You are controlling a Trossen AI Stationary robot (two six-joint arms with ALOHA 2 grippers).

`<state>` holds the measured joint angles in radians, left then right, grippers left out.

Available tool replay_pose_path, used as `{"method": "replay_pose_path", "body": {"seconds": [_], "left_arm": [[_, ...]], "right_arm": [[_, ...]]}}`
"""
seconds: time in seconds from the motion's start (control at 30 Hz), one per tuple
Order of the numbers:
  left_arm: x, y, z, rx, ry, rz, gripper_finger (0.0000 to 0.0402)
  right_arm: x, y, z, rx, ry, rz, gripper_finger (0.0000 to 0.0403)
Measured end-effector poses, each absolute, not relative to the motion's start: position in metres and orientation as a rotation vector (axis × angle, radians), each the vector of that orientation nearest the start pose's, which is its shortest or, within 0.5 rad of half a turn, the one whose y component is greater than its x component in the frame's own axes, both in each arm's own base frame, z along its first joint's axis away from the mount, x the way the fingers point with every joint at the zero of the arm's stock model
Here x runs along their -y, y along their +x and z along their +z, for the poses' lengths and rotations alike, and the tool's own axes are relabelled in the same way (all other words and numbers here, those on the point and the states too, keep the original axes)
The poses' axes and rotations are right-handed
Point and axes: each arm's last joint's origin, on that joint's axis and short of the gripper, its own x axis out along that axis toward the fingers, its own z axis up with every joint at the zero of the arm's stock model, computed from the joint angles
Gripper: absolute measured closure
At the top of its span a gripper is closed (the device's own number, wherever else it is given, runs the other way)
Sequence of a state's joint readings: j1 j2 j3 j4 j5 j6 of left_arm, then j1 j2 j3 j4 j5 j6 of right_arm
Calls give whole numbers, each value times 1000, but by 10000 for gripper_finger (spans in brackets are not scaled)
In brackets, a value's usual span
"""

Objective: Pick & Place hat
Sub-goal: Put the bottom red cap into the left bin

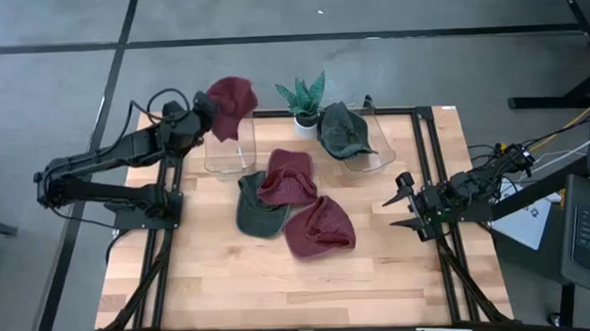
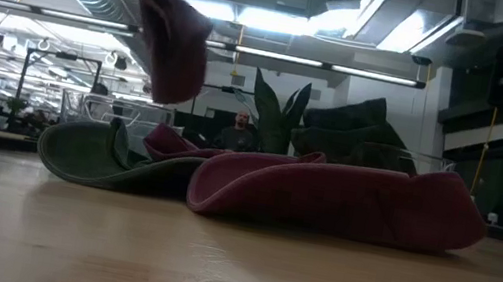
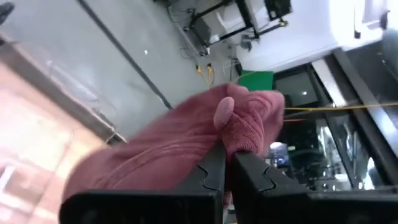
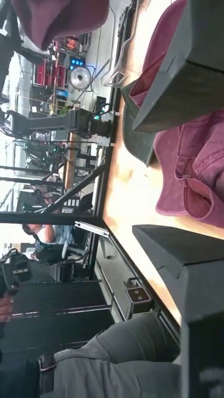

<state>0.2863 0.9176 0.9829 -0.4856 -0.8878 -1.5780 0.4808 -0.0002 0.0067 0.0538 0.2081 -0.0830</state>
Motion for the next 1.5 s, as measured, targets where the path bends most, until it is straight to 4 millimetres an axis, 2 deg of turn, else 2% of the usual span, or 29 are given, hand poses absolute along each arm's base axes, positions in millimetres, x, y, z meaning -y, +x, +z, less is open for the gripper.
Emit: {"method": "replay_pose_path", "body": {"seconds": [0.13,0.4,0.57,0.73,1.17,1.3,1.5], "left_arm": [[-75,161,347,503,-1270,1237,396],[-76,165,333,544,-1400,1204,395],[-82,173,318,637,-1469,1116,395],[-86,175,291,653,-1494,1112,395],[-83,166,255,586,-1505,1162,394],[-81,161,253,591,-1546,1133,396],[-81,161,265,665,-1538,1039,396]], "right_arm": [[-39,88,171,69,-62,270,150],[-39,88,171,68,-62,270,150],[-39,88,171,68,-62,270,150],[-39,88,171,68,-62,270,150],[-39,88,171,69,-62,270,150],[-39,88,171,68,-62,270,150],[-39,88,171,69,-62,270,150]]}}
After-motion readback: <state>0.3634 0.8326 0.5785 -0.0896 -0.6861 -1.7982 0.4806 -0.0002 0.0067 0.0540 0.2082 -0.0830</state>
